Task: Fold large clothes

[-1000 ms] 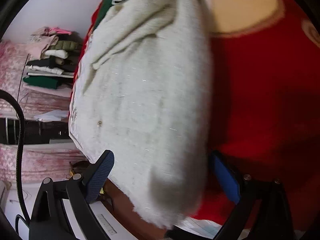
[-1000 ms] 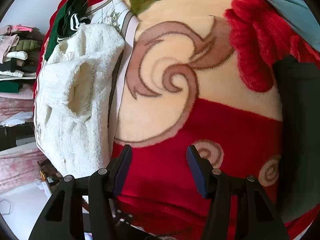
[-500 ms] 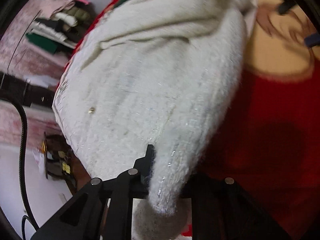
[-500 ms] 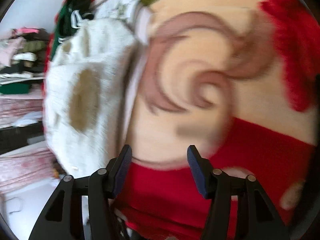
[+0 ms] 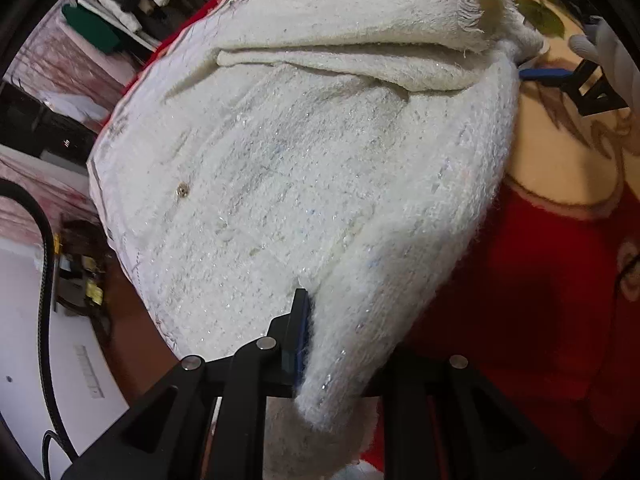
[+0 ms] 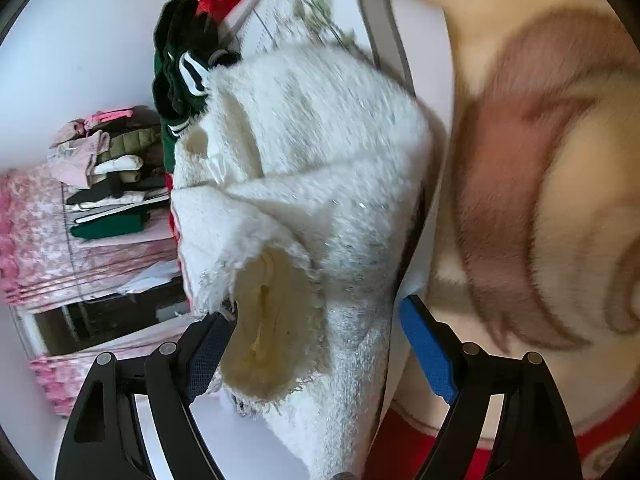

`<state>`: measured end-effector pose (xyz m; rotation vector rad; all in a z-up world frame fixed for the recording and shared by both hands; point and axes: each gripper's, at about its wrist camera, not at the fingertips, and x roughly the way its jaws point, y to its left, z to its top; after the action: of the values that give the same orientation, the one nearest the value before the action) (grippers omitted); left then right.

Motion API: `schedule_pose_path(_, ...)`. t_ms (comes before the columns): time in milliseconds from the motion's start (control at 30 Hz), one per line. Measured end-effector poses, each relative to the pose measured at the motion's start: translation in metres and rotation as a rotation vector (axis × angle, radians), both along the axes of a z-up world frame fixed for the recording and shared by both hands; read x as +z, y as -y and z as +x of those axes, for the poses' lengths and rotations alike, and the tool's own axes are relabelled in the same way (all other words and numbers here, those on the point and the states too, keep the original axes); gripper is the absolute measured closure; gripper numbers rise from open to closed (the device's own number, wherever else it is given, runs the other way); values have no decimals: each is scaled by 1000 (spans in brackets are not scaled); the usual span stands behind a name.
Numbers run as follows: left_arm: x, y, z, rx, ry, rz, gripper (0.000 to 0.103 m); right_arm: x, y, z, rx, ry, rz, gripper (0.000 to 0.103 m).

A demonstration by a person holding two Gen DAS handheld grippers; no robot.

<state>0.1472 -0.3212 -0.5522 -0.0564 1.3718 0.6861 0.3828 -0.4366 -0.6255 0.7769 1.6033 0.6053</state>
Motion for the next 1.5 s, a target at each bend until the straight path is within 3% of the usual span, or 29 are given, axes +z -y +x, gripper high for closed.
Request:
schedule_pose_path(67,7,-3,-4,6,9,-33,90,23,2,-4,4,71,-29,17)
schedule_pose_path(167,18,-6,-6,25,21,-75,90,36,1,-8,10,90,-25,18)
schedule_pose_path(367,28,-24,-6,55,47,-145,90,-9,-9,-8,10,-47,1,17)
schedule_pose_path(567,31,-32,-11,67,57,-164,90,-40,-31,-7,-6,-110,67,17)
schedule_pose_path(633,34,-33,-11,66,63,-163,91,-41,-39,-6,-20,-107,94,34)
schedule_pose_path(667,37,-33,-11,66,66,-162,91,-37,-45,-5,-25,-86,83,55)
schedule_pose_path(700,42,-35,-10,61,75,-168,91,-33,-50,-5,-21,-75,55,70)
schedule_pose_path(833,63,-54,-11,72,114,-198,91,7,-70,-5,-26,-10,-30,78)
schedule_pose_path(1033,102,-120,-13,104,192,-280,91,86,-114,-1,-7,68,-94,79)
schedule_pose_path(1200,127,-199,-20,137,244,-320,91,137,-187,6,50,136,-176,79)
schedule_pose_path(1333,121,-265,-23,187,255,-360,91,151,-264,14,97,159,-271,79)
schedule_pose_path(1500,94,-355,-20,239,261,-388,89,130,-368,25,173,158,-396,79)
